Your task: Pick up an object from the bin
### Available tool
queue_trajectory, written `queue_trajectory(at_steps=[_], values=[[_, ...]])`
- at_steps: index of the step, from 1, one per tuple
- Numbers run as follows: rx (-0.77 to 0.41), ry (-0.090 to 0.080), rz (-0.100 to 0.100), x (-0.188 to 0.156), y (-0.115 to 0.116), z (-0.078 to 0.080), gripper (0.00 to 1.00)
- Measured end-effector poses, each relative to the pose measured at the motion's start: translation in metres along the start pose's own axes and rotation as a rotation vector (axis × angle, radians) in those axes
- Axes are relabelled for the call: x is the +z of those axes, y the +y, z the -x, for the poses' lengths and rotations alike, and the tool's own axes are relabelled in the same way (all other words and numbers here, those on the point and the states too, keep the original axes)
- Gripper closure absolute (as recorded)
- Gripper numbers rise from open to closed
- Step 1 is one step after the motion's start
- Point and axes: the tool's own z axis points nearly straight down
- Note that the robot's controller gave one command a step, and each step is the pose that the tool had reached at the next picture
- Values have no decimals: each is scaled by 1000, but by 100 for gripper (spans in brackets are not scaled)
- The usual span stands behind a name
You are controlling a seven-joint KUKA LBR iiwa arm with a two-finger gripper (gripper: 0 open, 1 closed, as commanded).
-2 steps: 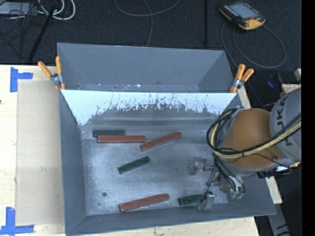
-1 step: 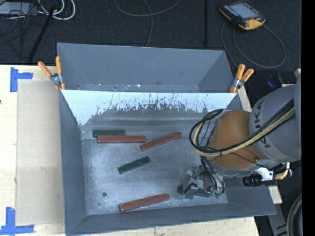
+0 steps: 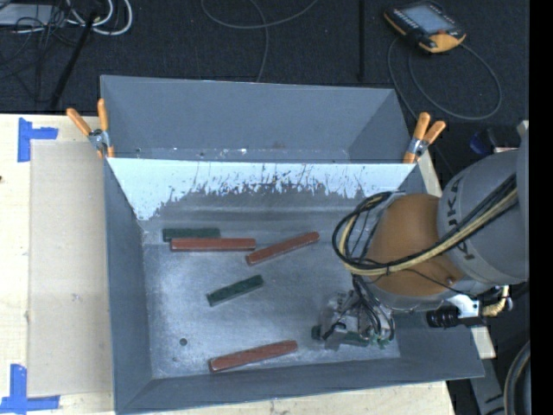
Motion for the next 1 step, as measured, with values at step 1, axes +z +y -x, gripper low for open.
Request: queue_trajectory(at_steps=[1], values=[[20,1,-1,-38,-13,3,100]])
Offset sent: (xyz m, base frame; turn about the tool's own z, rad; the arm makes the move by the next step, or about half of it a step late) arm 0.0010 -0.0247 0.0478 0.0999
